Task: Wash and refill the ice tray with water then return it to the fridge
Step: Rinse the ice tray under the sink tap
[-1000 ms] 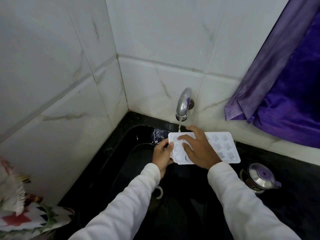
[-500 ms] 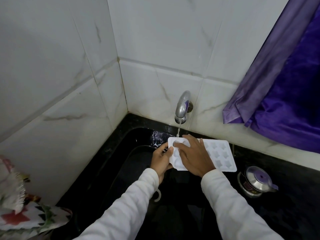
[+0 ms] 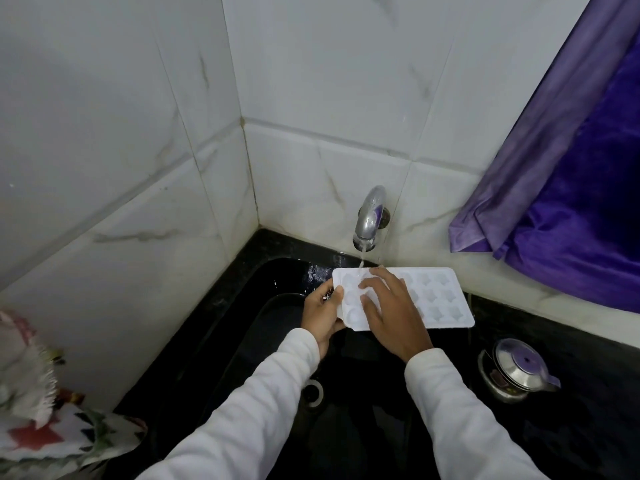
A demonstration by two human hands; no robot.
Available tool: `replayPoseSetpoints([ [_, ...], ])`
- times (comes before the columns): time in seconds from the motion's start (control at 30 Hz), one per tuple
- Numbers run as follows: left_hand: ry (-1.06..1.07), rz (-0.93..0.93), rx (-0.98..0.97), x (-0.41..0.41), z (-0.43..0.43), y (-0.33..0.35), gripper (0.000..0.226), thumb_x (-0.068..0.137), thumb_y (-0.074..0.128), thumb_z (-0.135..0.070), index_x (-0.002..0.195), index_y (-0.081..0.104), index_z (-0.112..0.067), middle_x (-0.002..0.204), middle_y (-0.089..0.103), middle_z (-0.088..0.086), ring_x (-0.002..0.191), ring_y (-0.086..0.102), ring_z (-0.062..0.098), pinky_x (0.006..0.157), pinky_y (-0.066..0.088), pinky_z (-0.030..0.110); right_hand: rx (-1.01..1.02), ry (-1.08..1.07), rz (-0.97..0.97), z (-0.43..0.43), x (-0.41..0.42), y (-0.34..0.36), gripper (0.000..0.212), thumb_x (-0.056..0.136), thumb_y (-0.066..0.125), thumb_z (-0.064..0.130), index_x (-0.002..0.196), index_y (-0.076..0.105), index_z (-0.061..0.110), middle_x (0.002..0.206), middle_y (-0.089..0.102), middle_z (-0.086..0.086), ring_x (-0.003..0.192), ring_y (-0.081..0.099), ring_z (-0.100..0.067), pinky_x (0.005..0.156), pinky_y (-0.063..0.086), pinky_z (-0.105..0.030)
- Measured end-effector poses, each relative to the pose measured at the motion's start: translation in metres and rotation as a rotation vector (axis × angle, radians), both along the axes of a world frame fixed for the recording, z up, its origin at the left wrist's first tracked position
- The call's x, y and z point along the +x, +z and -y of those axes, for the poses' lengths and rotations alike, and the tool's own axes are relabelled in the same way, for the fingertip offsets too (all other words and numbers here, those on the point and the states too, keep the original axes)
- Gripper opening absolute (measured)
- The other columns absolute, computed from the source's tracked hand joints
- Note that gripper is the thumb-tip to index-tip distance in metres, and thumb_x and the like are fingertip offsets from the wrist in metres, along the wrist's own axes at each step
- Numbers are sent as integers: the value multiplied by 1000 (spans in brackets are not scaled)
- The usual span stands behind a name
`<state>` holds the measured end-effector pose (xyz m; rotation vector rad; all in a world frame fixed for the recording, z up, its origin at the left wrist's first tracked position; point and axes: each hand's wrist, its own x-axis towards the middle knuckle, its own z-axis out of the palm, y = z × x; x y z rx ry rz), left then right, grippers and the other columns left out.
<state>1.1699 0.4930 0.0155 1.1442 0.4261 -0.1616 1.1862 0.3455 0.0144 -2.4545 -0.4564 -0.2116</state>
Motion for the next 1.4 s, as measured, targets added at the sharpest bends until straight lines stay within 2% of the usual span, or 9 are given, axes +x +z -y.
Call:
replayPoseSetpoints([
  [0.13, -6, -6, 6, 9, 0, 6, 21, 104, 51, -17, 118, 66, -22, 117, 72, 14, 101, 70, 29, 75, 62, 39, 9, 1, 18, 2, 1, -3, 13, 99, 53, 13, 104, 63, 19, 143, 48, -4, 136, 38, -18, 119, 20, -37],
  [0.27, -22, -5, 20, 15, 0, 6, 26, 105, 50, -17, 126, 64, -15, 117, 72, 16, 93, 71, 26, 65, 60, 33, -68, 46, 29, 3, 2, -3, 22, 96, 50, 8, 103, 65, 23, 145, 44, -5, 141, 33, -23, 119, 16, -51],
  [0.43, -27, 8, 16, 17, 3, 6, 26, 105, 50, -17, 126, 64, -15, 109, 74, 12, 87, 71, 23, 62, 60, 32, -189, 50, 10, 0, 6, -1, 36, 95, 37, 28, 114, 67, 32, 144, 44, -10, 137, 37, -30, 112, 26, -60],
  [0.53, -21, 11, 10, 18, 3, 6, 24, 104, 50, -16, 124, 65, -17, 112, 73, 14, 91, 71, 26, 63, 60, 32, -170, 43, 41, 2, 9, -3, 36, 94, 38, 28, 112, 70, 28, 138, 50, -15, 128, 43, -35, 106, 37, -53],
  [0.7, -20, 10, 20, 17, 5, 6, 22, 105, 49, -16, 118, 66, -18, 107, 73, 13, 86, 70, 24, 60, 60, 30, -185, -5, 44, -3, 7, -3, 35, 93, 38, 29, 104, 71, 26, 135, 53, -16, 124, 46, -39, 104, 38, -58],
  [1.03, -13, 7, 42, 17, 2, 2, 24, 104, 49, -15, 122, 66, -17, 116, 72, 16, 90, 70, 26, 57, 58, 29, -220, 26, 31, -4, 3, -2, 39, 96, 34, 34, 108, 69, 26, 138, 51, -14, 123, 43, -37, 103, 38, -55],
  [1.13, 5, -6, 37, 18, 0, 1, 24, 105, 49, -15, 123, 64, -18, 114, 72, 14, 89, 70, 25, 56, 58, 29, -144, 57, -37, -4, -1, -2, 38, 98, 34, 34, 118, 65, 26, 147, 40, -9, 134, 30, -29, 113, 29, -42],
  [1.23, 20, -21, 34, 22, -4, 0, 22, 105, 48, -16, 120, 63, -20, 116, 71, 12, 99, 70, 27, 60, 60, 30, -54, 22, -35, -2, -4, 0, 26, 101, 43, 21, 119, 62, 19, 149, 36, -5, 137, 24, -21, 107, 30, -28],
  [1.4, 44, -40, 8, 29, -5, 1, 28, 105, 49, -17, 131, 60, -16, 123, 69, 13, 107, 69, 30, 69, 62, 36, -67, 42, -16, 0, -7, -3, 20, 101, 45, 20, 112, 62, 22, 149, 36, -4, 137, 25, -21, 108, 32, -31],
])
